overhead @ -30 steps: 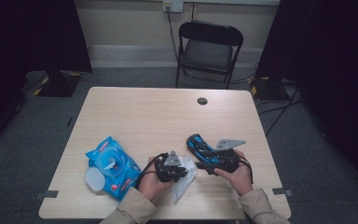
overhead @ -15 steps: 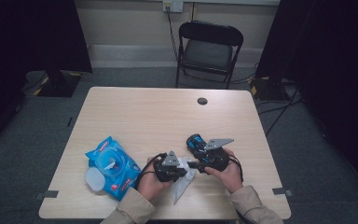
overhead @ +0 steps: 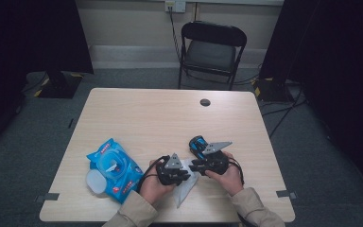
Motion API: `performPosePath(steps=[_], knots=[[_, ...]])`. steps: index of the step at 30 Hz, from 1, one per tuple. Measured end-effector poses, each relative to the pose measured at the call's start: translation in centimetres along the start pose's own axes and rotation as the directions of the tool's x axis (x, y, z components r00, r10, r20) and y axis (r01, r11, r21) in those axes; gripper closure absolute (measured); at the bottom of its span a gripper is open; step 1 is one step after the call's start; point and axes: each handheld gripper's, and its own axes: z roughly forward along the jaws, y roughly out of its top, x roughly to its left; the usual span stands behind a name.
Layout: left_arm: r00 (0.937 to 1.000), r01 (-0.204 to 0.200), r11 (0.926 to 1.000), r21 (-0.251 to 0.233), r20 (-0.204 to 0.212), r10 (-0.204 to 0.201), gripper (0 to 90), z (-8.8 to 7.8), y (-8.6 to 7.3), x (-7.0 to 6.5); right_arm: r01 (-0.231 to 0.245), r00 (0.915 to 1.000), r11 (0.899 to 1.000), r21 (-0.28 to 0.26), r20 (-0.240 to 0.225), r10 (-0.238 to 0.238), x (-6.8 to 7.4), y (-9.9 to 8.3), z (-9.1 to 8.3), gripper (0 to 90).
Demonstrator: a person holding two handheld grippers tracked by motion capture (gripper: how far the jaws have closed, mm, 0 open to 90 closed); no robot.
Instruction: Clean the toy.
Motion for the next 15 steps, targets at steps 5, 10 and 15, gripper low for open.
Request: performPosePath(steps=[5, 10, 15], knots=[[0.9999, -0.005, 0.9999, 0.014, -0.014, 0.005, 61.2, -0.1, 0.3, -0.5, 0.035, 0.9992, 0.999, 0.042, 0.017, -0.035, 0.3, 0.0, 0.3, 89.6], [0.9997, -0.003, 0.9997, 0.022, -0.026, 0.004, 48.3, -0.6, 0.1, -0.7, 0.039, 0.998, 0.998, 0.04, 0.048, -0.041, 0.5, 0.2, 0.0, 90.0], [0.999, 0.009, 0.9996, 0.027, -0.045, -0.008, 43.1, -1.0, -0.1, -0.4, 0.026, 0.9982, 1.0, 0.002, 0.054, -0.026, 0.3, 0.4, -0.8, 90.0]])
